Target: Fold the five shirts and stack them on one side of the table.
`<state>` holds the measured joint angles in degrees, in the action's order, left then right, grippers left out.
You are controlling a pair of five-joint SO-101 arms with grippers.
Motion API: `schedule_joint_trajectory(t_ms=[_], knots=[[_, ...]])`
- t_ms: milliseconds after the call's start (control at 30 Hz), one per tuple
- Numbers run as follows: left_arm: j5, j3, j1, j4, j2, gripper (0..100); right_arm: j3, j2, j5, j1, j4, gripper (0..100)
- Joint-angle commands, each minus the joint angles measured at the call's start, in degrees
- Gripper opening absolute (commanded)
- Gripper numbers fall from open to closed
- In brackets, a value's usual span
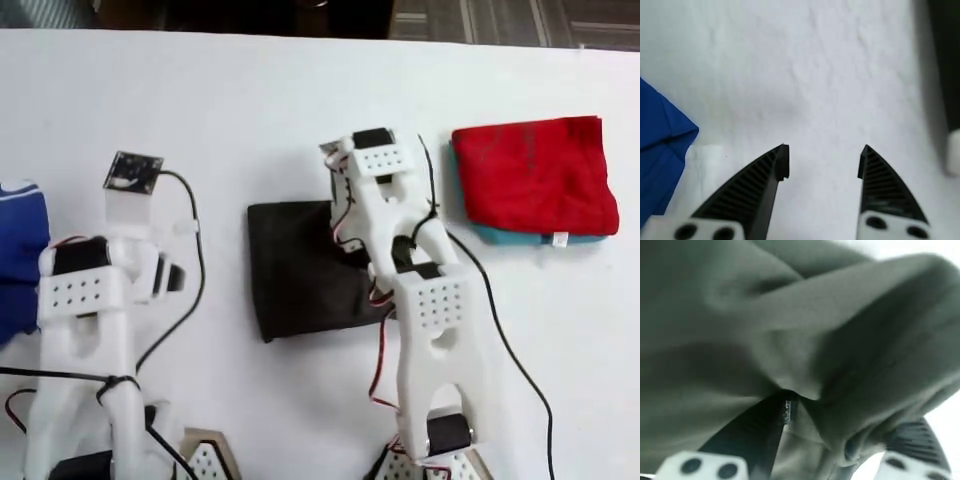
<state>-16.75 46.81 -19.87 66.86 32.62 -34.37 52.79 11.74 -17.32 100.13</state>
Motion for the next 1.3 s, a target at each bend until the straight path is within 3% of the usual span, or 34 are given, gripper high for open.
schedule_joint_trajectory(t_ms=[0,100,400,467,567,1033,1267], knots=[[-0.3,-3.0,-0.7,0.6,2.0,24,-1.7,2.4,0.5,-2.2,1.0,12.2],[0.0,-5.0,-0.4,1.9,2.0,24,-2.5,2.2,0.5,-2.2,1.0,1.3],[-0.3,-5.8,-0.5,1.8,2.0,24,-2.7,0.9,0.8,0.8,1.0,1.9],[-0.3,-5.8,-0.4,1.2,2.0,24,-2.7,-1.3,5.2,2.4,1.0,2.0],[-0.3,-5.5,-0.4,-0.7,1.8,24,-2.3,-8.1,11.7,4.6,1.1,2.0],[-0.2,-5.2,-0.4,-1.8,1.6,24,1.9,-40.9,12.8,15.6,1.1,1.9],[-0.1,-5.2,-0.5,-1.4,1.6,24,1.1,-49.5,30.9,24.8,1.1,1.9]])
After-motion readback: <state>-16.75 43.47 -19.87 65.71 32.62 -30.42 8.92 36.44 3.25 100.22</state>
